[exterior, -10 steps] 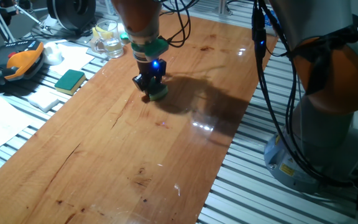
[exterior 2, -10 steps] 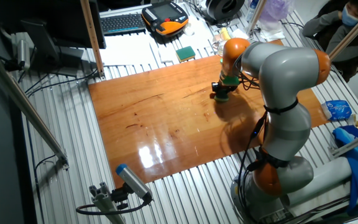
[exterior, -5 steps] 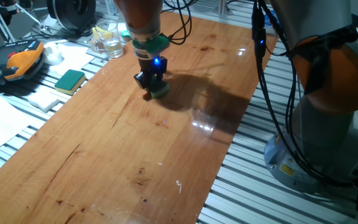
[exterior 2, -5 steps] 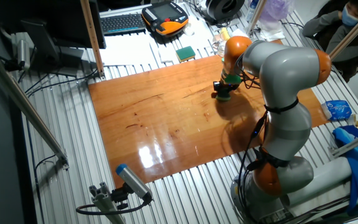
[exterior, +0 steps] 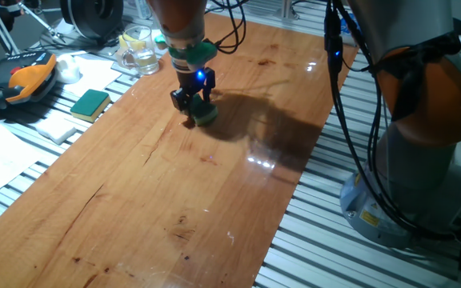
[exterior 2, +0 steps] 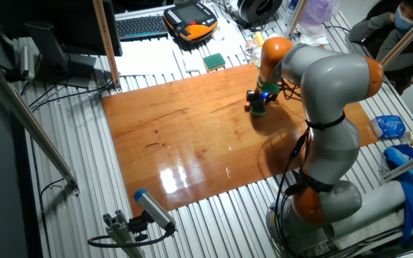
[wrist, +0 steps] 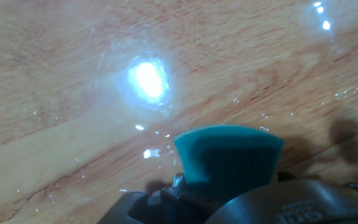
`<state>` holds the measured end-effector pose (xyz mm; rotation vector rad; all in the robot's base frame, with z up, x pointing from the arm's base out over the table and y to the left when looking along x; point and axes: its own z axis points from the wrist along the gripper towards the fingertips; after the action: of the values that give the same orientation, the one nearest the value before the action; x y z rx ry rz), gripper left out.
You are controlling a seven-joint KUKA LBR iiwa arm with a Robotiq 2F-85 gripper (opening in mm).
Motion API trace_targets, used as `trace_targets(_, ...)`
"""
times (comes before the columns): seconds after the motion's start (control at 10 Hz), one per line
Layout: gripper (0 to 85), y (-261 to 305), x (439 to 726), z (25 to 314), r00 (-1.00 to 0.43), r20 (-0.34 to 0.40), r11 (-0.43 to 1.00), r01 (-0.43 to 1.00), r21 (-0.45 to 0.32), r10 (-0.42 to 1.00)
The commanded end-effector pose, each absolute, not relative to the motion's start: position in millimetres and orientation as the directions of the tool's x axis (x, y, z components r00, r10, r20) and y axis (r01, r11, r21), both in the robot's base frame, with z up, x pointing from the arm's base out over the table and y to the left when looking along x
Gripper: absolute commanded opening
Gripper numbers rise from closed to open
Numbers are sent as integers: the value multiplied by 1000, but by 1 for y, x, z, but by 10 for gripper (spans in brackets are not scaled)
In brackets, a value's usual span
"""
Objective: Clean the tabletop with a sponge
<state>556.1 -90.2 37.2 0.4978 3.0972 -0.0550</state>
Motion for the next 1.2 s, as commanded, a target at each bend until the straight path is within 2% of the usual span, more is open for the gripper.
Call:
trace_targets(0.0, 680, -92, 558, 44, -949, 6, 949, 315, -25, 315)
trace_targets(0.9, 680, -77, 554, 47, -939, 5, 939, 344, -15, 344)
trace_targets(1.0, 510, -76, 554, 48, -939, 5, 938, 345, -15, 345)
trace_targets(1.1, 510, -76, 553, 49, -940, 9, 940, 342, -13, 342)
